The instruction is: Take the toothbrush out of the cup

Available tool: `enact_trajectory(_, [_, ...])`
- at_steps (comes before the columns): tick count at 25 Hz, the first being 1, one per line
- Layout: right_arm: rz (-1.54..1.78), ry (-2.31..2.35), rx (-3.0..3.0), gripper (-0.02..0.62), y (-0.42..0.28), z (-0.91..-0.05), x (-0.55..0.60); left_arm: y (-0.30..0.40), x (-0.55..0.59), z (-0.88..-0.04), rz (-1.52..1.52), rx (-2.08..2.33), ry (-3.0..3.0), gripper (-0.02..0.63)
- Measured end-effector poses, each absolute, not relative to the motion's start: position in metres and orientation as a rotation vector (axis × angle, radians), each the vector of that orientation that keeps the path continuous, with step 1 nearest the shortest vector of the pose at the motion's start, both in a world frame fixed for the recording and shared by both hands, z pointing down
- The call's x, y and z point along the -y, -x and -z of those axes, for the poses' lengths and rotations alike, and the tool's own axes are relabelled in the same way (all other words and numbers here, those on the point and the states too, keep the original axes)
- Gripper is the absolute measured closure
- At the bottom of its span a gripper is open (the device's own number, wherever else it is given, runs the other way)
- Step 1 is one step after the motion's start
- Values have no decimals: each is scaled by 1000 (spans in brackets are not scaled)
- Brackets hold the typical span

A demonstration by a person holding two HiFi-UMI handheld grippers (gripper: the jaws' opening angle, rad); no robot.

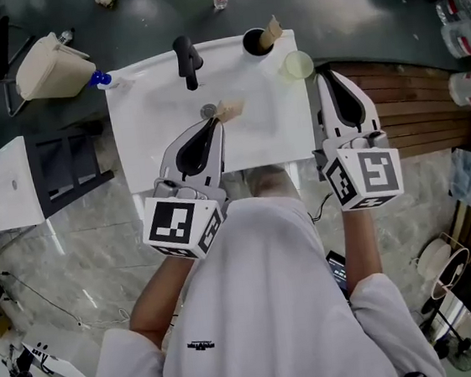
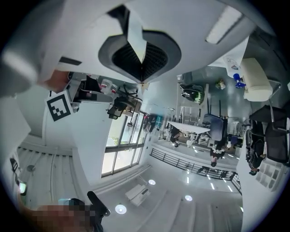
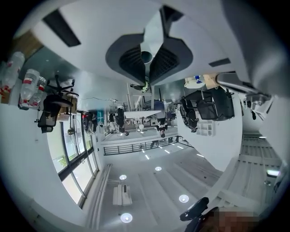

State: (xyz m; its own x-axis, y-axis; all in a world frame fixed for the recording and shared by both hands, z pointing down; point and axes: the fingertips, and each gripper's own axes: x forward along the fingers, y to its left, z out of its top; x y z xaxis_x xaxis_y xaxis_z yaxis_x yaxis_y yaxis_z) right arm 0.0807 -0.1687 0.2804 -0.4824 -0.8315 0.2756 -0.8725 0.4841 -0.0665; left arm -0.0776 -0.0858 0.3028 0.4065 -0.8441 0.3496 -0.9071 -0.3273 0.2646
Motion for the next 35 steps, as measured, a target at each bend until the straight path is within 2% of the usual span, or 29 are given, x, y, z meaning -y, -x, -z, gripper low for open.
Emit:
enact_trajectory(14, [-289,-1492,2525,575,-96,-270,107,81,73,-278,-212,1490,-2341,600])
enact_trajectory(35, [-317,-1577,2507,575,-131,-277,115,31,108,-268,-193,1405,-2399,600])
